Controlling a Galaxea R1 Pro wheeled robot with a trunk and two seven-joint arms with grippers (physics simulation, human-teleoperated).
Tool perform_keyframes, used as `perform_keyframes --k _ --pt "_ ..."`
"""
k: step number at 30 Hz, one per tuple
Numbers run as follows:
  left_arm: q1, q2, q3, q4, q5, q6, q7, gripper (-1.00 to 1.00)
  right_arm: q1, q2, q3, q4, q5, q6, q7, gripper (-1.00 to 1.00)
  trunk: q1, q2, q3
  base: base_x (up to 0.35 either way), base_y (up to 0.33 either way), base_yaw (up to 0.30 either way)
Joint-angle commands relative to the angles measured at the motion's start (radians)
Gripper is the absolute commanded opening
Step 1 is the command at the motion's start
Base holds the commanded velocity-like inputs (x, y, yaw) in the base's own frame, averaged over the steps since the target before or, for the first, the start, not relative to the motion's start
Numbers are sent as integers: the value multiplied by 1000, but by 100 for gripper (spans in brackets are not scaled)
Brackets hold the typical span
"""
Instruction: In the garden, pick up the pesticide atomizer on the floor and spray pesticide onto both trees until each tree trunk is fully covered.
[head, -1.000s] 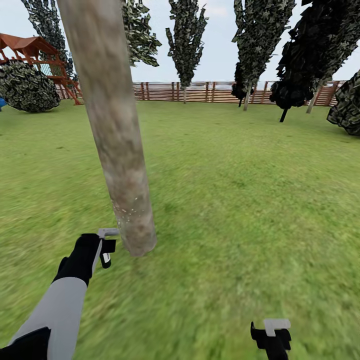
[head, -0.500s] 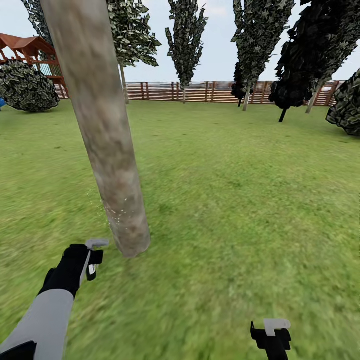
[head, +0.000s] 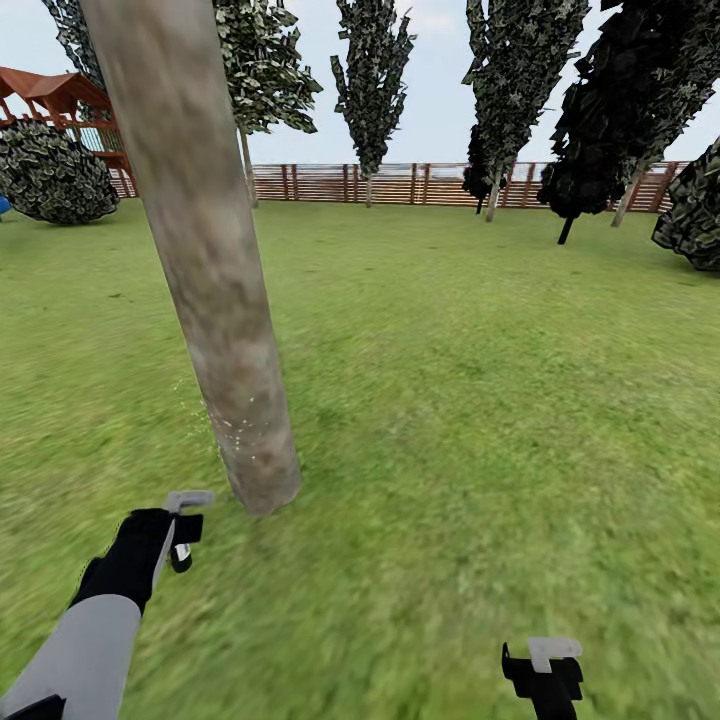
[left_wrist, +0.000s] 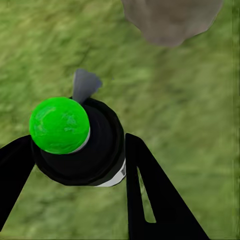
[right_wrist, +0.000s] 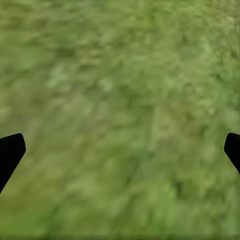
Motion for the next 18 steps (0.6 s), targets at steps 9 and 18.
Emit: perform_keyframes --k 9,18 --pt "-1 -31 6 -5 -19 -38 -11 -100 -1 0 -7 1 11 -3 -4 100 0 0 -1 31 -68 0" --pt "-1 -38 7 -4 -15 -40 -11 -100 -1 0 -7 1 10 -3 -4 100 0 0 -1 38 -266 80"
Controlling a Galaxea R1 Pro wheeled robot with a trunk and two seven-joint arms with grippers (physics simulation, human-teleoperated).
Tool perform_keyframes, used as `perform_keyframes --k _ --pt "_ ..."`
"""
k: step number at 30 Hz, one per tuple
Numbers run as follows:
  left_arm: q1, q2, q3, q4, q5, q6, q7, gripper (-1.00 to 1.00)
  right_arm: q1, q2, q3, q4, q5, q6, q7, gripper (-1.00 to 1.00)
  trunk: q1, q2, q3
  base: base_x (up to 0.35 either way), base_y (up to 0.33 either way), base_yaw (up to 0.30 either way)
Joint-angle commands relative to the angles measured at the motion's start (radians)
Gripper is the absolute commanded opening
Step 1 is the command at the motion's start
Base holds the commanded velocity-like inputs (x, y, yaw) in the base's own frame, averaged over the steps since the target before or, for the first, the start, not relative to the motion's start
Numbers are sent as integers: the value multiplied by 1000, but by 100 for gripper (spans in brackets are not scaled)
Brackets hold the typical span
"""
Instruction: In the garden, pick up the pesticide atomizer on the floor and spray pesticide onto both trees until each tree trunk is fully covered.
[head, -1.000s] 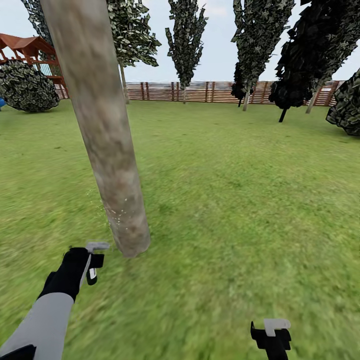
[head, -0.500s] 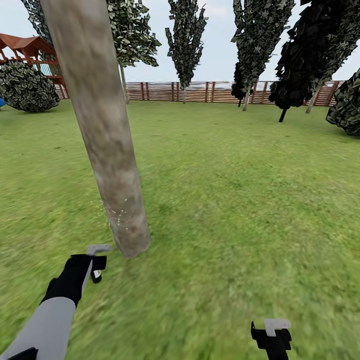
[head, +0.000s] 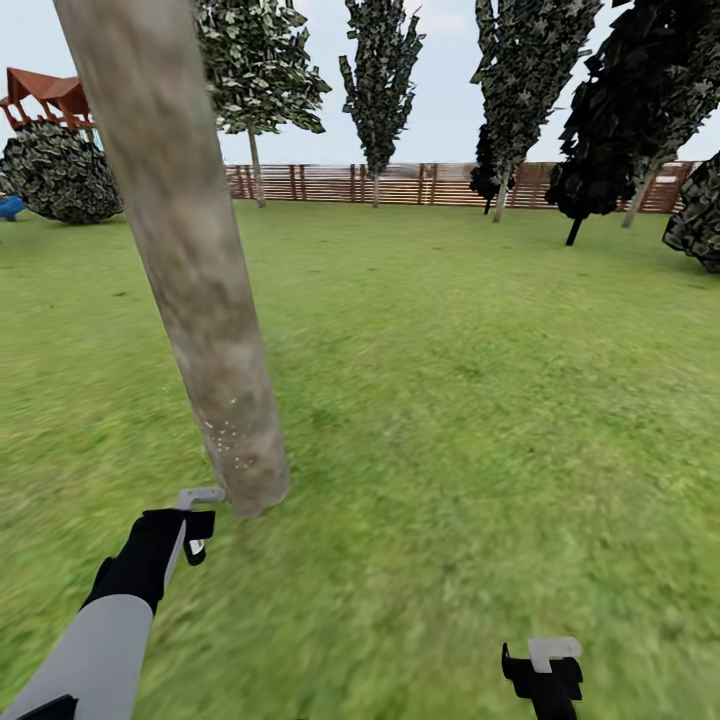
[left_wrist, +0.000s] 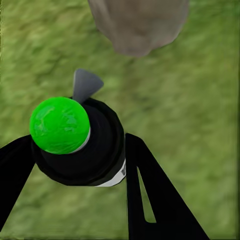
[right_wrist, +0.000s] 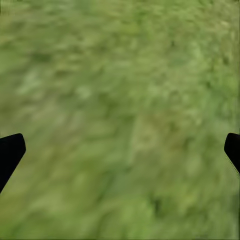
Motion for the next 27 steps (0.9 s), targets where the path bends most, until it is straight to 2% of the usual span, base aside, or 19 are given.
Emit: perform_keyframes --k 1,8,12,27 --pt "-1 -2 4 -2 -11 4 -10 -100 -1 0 -7 1 10 -3 -4 100 0 0 -1 52 -270 260" --pt "-1 -3 5 -2 -9 4 -10 -100 -1 1 -7 1 10 -3 -4 100 0 0 -1 236 -167 275" --pt "-1 -4 5 -2 -9 4 -10 -100 -1 1 -7 1 10 -3 -4 100 0 0 -1 46 -254 238" --pt "-1 -7 7 -3 -8 5 -9 -100 -1 1 -7 1 11 -3 -4 100 0 0 -1 18 -274 9"
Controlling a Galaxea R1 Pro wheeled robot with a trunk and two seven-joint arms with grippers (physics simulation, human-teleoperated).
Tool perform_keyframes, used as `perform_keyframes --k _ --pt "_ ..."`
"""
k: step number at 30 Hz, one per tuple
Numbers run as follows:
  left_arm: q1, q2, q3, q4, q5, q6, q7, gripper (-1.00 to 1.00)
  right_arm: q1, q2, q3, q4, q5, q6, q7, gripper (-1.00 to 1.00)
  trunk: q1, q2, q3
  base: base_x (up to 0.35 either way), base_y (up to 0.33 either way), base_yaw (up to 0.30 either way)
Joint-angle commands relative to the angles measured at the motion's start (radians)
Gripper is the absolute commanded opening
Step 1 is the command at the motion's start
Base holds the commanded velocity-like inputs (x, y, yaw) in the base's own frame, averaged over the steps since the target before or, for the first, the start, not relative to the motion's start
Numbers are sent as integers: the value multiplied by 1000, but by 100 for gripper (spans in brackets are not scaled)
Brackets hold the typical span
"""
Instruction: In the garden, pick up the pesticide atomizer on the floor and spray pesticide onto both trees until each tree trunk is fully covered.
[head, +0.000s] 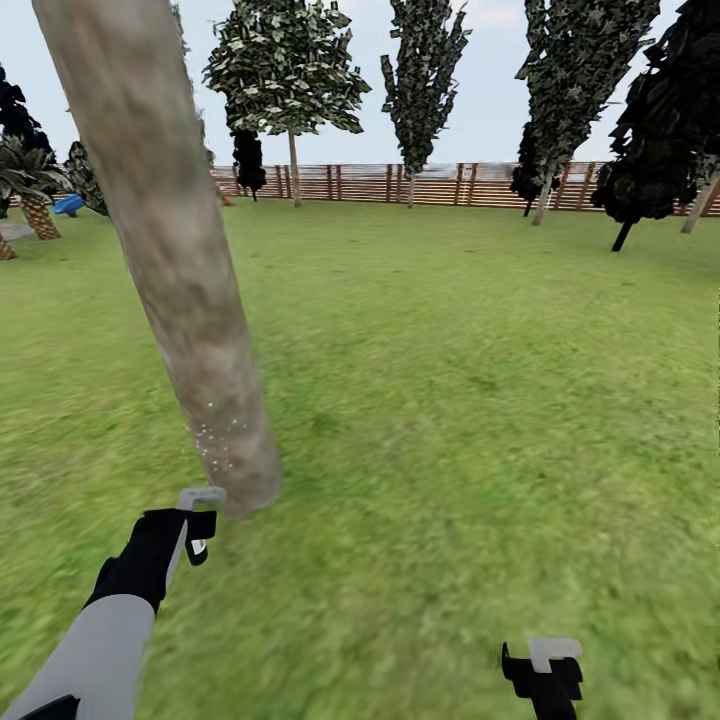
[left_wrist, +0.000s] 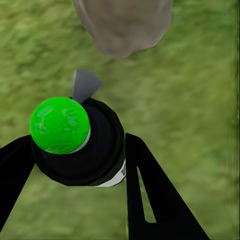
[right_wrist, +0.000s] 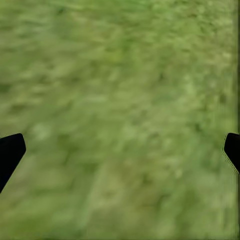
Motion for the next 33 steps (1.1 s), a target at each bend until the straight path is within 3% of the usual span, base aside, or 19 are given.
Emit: perform_keyframes --k 1,21,33 --pt "-1 -1 4 -2 -11 4 -10 -100 -1 0 -7 1 11 -2 -4 100 0 0 -1 0 -274 37" --pt "-1 1 4 -2 -11 4 -11 -100 -1 13 -7 1 11 -2 -4 100 0 0 -1 9 -274 261" --pt "-1 -1 4 0 -11 4 -11 -100 -1 13 -7 1 11 -2 -4 100 0 0 -1 156 -251 25"
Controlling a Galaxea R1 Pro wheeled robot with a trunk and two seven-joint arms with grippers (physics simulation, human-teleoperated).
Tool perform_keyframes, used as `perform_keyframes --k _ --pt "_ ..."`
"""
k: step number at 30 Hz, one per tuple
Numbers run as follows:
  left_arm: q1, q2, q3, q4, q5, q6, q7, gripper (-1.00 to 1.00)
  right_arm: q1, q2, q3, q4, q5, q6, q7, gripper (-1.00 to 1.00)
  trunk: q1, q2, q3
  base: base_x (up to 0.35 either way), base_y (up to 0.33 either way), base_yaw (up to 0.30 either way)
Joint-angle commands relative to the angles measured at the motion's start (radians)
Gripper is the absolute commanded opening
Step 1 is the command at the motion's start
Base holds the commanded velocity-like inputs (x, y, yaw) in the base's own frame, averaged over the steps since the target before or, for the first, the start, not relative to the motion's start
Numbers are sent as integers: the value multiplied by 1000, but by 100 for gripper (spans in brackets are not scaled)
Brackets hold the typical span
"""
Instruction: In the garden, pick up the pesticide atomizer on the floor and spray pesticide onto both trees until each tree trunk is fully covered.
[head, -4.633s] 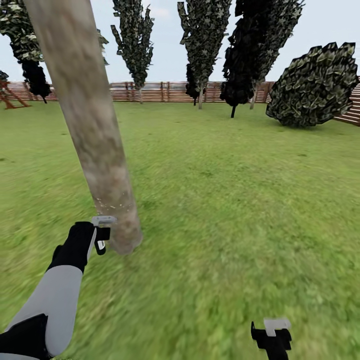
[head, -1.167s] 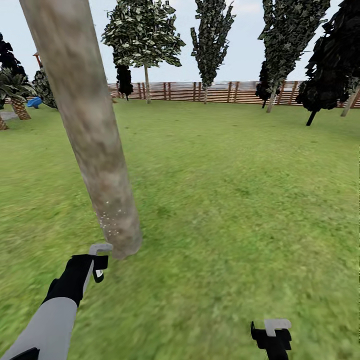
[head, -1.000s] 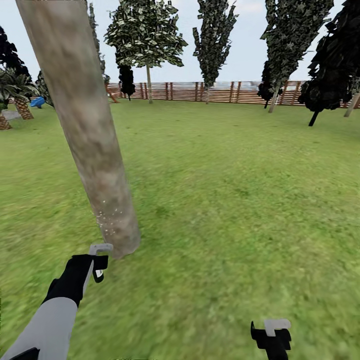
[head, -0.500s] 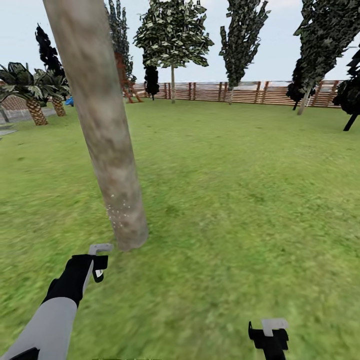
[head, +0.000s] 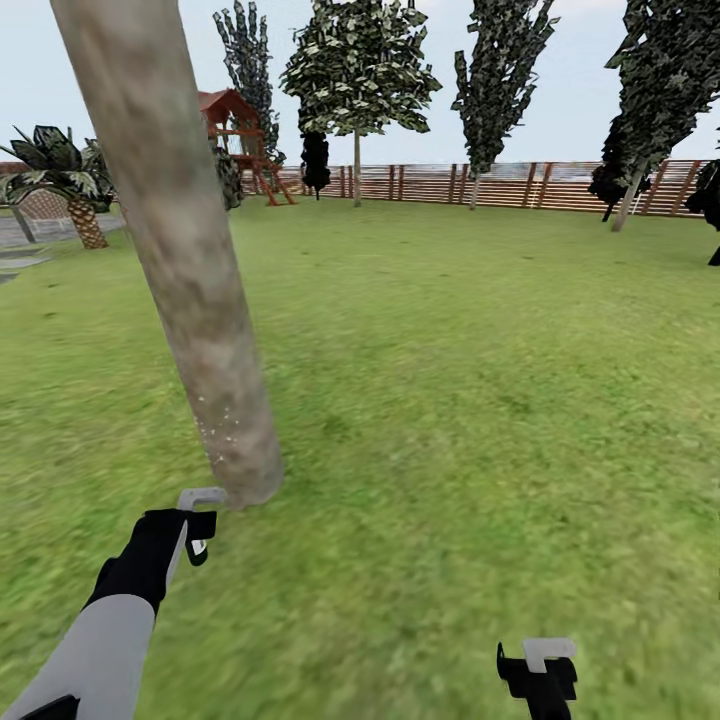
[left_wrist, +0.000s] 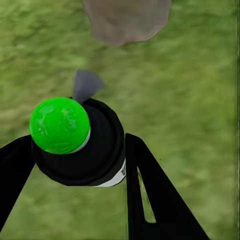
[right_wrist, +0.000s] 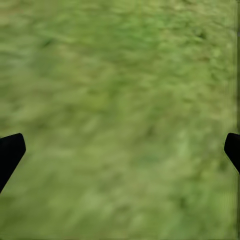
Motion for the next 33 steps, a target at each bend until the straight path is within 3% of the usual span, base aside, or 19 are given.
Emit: perform_keyframes --k 1,13,17,21,28,31,33 --pt "-1 -1 4 -2 -11 4 -10 -100 -1 0 -7 1 11 -3 -4 100 0 0 -1 138 -250 0" --pt "-1 -5 2 -2 -6 5 -11 -100 -1 2 -7 1 11 -3 -4 100 0 0 -1 71 -265 221" --pt "-8 -34 -8 -15 8 3 -11 -100 -1 0 -7 1 11 -3 -4 100 0 0 -1 136 -173 276" --pt "-18 -40 -11 -16 9 6 -11 -100 -1 0 -7 1 11 -3 -4 100 0 0 -1 17 -18 277" --pt "-155 -57 -17 -22 11 21 -16 -100 -1 0 -7 0 11 -3 -4 100 0 0 -1 1 -1 230" --pt "-183 -70 -21 -17 11 22 -17 -100 -1 -1 -7 1 11 -3 -4 100 0 0 -1 0 0 25" --pt "-219 -61 -27 -9 10 23 -15 -100 -1 -1 -8 1 12 -3 -4 100 0 0 -1 0 0 3"
